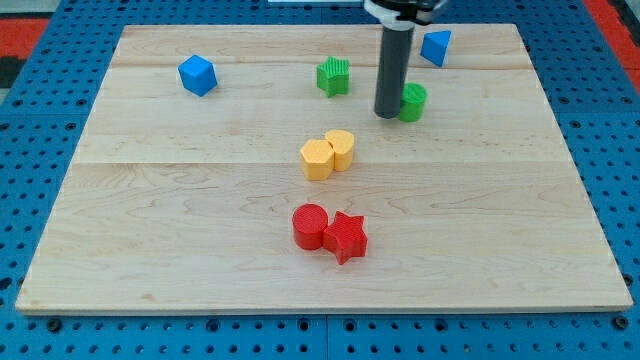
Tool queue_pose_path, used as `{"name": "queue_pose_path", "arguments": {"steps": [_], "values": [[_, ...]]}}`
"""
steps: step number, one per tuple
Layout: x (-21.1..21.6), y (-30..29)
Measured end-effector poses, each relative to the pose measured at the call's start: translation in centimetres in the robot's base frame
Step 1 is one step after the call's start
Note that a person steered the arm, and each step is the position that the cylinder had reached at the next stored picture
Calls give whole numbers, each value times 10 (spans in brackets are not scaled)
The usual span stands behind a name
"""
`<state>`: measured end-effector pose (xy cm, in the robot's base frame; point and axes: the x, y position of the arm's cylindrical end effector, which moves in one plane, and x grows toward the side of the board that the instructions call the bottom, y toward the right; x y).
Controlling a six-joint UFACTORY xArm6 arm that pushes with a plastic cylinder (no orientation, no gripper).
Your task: Point at the green star
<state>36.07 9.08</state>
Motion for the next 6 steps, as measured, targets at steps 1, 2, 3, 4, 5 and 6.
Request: {"name": "queue_pose_path", "arguments": {"steps": [1, 2, 3, 4, 5, 6], "values": [[-8, 34], [-11, 50], [15, 22], [-2, -14], [-62, -12], [-106, -12]]}}
